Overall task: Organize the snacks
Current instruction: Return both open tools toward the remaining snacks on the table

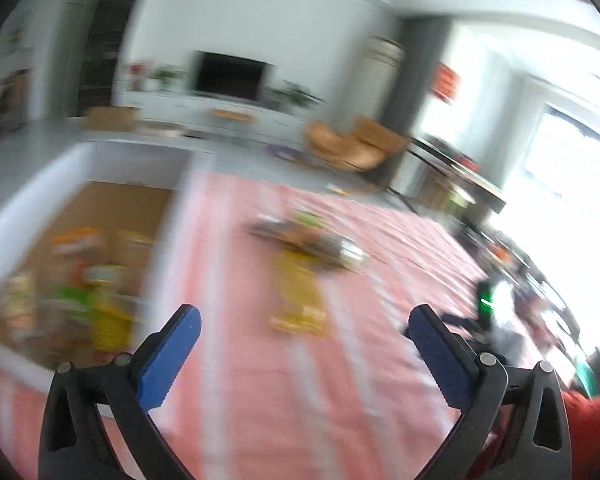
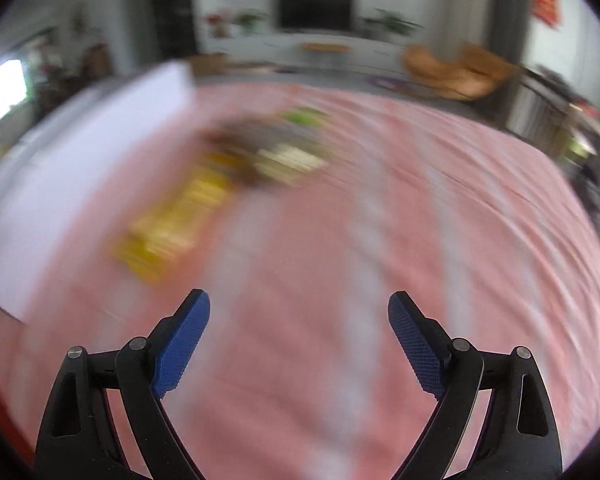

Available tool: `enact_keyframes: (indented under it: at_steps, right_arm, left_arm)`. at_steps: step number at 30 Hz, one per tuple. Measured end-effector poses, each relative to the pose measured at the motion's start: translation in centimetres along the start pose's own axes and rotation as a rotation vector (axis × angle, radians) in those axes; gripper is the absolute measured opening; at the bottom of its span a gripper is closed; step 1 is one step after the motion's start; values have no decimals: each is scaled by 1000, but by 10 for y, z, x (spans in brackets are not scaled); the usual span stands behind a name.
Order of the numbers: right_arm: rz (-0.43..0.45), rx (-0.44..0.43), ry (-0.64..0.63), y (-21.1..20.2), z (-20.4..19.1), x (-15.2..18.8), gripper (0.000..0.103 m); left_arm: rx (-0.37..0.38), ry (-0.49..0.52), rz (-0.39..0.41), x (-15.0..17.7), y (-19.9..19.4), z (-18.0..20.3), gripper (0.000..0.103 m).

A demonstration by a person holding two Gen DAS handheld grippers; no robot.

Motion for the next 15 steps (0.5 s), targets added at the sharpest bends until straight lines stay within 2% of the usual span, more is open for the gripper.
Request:
enact_keyframes:
  at_steps: [3, 5, 7, 9, 12, 15]
  right_arm:
    - [-15, 86, 58, 6, 47, 25, 93]
    - [-17, 109, 85, 7, 63, 33, 93]
    - [-23, 122, 101, 9, 75, 39, 93]
    - [-37, 125, 97, 13, 76, 43, 93]
    - [-55, 108, 95, 5, 74, 52, 94]
    - [-78, 74, 138, 7, 79, 54, 99]
  left_arm:
    - [71, 48, -116, 25, 38, 37, 103]
    - [64, 68, -191, 47, 67, 43, 103]
    - [13, 67, -267, 68, 95, 34, 103]
    - [-37, 66, -301, 77, 109, 21, 103]
    - [-146, 108, -318, 87, 125, 2, 103]
    - [-212, 155, -335, 97, 138, -12, 103]
Point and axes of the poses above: each gripper's, at about its wrist camera, not at the fingertips, and y roughly the way its jaws point, z to its right, x to its underside, the point moved 3 cm from there along y, roughly the way its jaws point, and after that the axes turned 9 degrees about x, right-handed, at the moved point
